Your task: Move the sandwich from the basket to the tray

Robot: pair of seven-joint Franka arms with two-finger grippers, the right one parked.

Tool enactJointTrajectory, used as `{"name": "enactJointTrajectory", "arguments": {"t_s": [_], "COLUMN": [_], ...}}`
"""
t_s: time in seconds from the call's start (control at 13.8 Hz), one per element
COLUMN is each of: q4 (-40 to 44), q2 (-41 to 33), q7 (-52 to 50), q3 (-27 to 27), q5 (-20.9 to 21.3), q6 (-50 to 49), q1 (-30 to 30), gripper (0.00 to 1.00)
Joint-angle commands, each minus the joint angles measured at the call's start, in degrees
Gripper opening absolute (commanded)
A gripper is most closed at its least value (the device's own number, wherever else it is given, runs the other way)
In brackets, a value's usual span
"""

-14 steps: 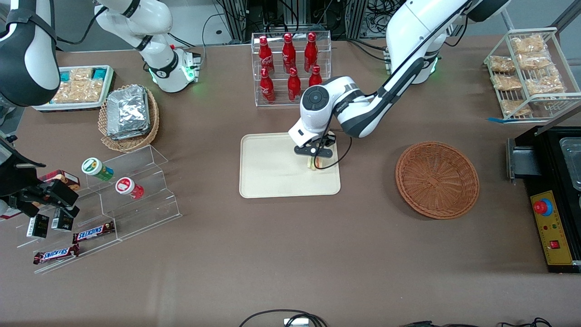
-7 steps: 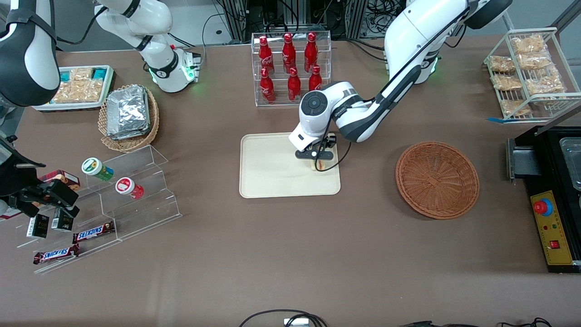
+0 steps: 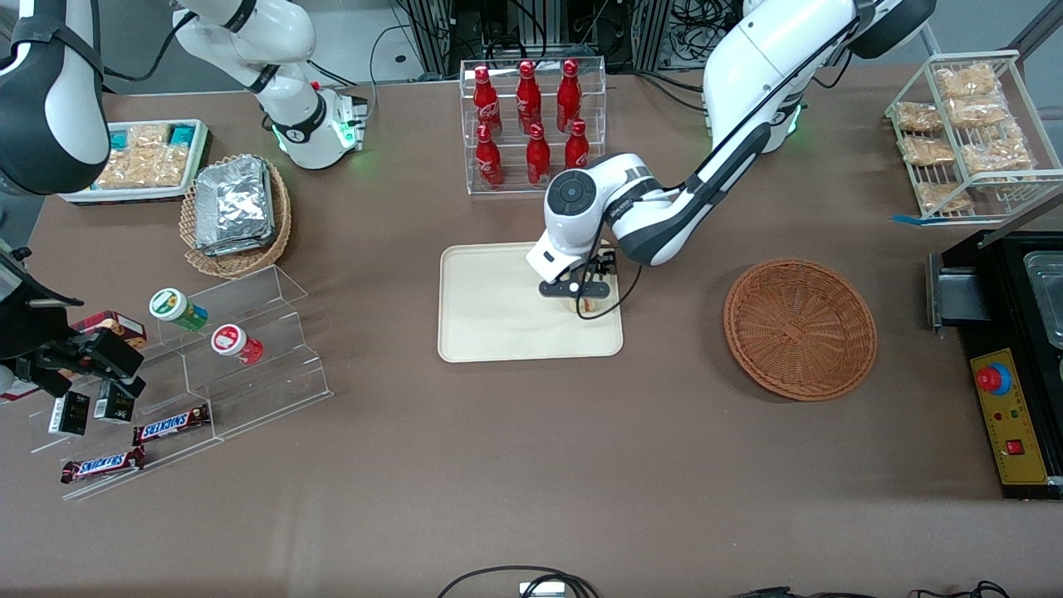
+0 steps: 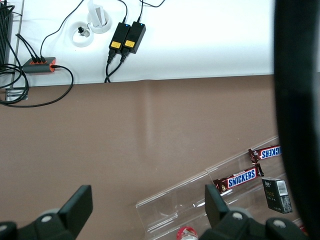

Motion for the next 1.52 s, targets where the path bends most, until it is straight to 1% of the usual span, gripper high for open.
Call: {"name": "enactJointTrajectory", "arguments": {"t_s": [0.0, 0.29, 0.51, 0.72, 0.94, 1.08, 1.3, 1.45], "q4": [6.5, 10.7, 14.9, 16.5, 19.0, 19.4, 19.5, 19.4], "q2": [0.4, 0.1, -0.1, -2.3, -4.3, -5.9, -6.9, -8.4], "q7": [-1.2, -7.4, -7.6, -7.5, -7.1, -6.8, -6.6, -5.8], "q3": [0.1, 0.1, 0.1, -0.1, 0.0, -0.2, 0.0, -0.2], "q5": [0.1, 0.2, 0.2, 0.2, 0.2, 0.1, -0.3, -0.5], "q6": [-6.3, -8.9, -16.2, -20.4, -25.4, -26.4, -27.5, -29.6], "q1": [0.0, 3.7, 6.9, 11.6, 14.0, 15.8, 16.6, 19.2], "gripper": [0.99, 0.99, 0.99, 0.99, 0.99, 0.99, 0.99, 0.99]}}
